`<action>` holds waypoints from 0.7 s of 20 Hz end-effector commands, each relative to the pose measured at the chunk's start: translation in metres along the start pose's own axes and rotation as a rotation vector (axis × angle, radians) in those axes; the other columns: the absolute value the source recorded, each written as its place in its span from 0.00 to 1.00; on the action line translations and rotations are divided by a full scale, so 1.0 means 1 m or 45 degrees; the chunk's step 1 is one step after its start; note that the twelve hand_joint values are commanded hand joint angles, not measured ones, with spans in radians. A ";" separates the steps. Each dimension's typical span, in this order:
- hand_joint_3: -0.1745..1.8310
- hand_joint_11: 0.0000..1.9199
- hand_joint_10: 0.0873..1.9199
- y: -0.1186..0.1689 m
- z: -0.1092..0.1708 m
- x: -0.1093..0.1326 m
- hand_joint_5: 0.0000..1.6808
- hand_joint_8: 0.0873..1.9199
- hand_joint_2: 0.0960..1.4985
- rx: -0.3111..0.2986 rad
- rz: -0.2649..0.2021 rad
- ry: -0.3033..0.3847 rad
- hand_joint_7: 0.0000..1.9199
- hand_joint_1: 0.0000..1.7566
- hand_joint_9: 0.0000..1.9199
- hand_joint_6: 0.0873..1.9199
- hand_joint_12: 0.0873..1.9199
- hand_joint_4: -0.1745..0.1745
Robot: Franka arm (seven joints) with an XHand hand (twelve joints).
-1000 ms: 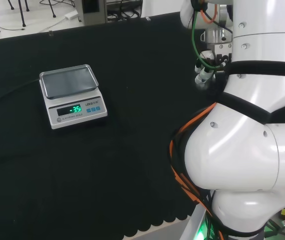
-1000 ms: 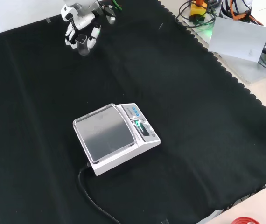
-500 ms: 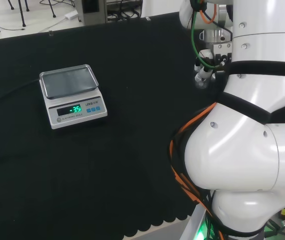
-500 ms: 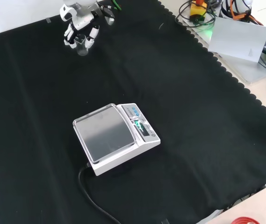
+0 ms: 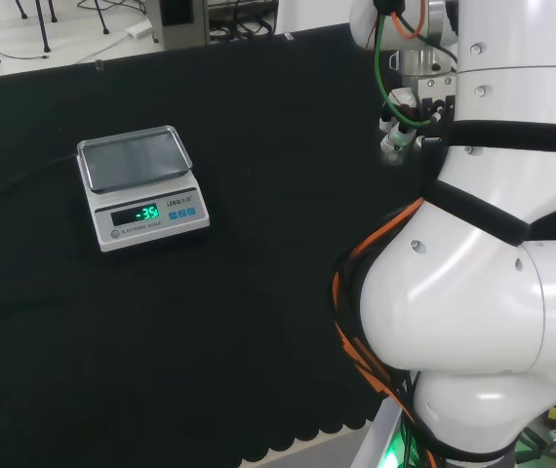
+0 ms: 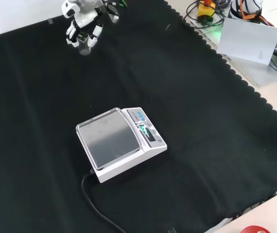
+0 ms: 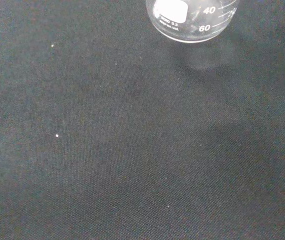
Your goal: Pick up the beaker.
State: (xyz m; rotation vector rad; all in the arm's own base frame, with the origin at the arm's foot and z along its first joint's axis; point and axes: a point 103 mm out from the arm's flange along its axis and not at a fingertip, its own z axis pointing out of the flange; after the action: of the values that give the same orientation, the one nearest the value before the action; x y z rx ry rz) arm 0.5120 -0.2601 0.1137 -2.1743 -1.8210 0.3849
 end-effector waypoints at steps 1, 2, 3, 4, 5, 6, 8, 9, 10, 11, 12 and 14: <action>0.03 0.40 0.40 -0.013 -0.018 0.003 0.44 0.46 0.82 -0.005 -0.020 -0.058 0.24 0.65 0.40 0.61 0.62 0.00; 0.05 0.40 0.41 -0.016 -0.023 0.004 0.45 0.46 0.82 -0.010 -0.021 -0.062 0.24 0.64 0.40 0.64 0.62 0.00; 0.06 0.40 0.41 -0.019 -0.027 0.006 0.45 0.47 0.82 -0.011 -0.022 -0.066 0.24 0.63 0.40 0.66 0.62 0.00; 0.06 0.41 0.42 -0.022 -0.032 0.008 0.45 0.47 0.82 -0.013 -0.023 -0.068 0.24 0.63 0.40 0.66 0.62 0.00; 0.06 0.41 0.42 -0.025 -0.036 0.010 0.45 0.47 0.82 -0.016 -0.025 -0.072 0.24 0.63 0.41 0.67 0.62 0.00; 0.07 0.41 0.42 -0.026 -0.041 0.010 0.46 0.47 0.82 -0.016 -0.028 -0.073 0.24 0.63 0.41 0.67 0.62 0.00; 0.07 0.41 0.42 -0.031 -0.046 0.015 0.46 0.47 0.82 -0.014 -0.029 -0.082 0.24 0.63 0.41 0.67 0.62 0.00; 0.07 0.41 0.42 -0.034 -0.049 0.017 0.46 0.47 0.82 -0.018 -0.032 -0.079 0.25 0.63 0.41 0.67 0.62 0.00; 0.07 0.41 0.42 -0.037 -0.052 0.019 0.46 0.47 0.82 -0.025 -0.036 -0.080 0.25 0.63 0.41 0.67 0.62 0.00; 0.07 0.41 0.42 -0.039 -0.054 0.021 0.46 0.47 0.82 -0.027 -0.040 -0.080 0.25 0.63 0.41 0.67 0.62 0.00; 0.07 0.41 0.42 -0.041 -0.057 0.022 0.46 0.47 0.82 -0.030 -0.041 -0.082 0.25 0.63 0.41 0.67 0.62 0.00; 0.07 0.41 0.43 -0.043 -0.059 0.024 0.46 0.47 0.81 -0.033 -0.042 -0.080 0.25 0.63 0.41 0.67 0.62 0.00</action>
State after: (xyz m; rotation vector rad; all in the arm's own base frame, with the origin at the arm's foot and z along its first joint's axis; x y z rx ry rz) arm 0.5039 -0.2412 0.1765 -2.1810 -1.8936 0.4212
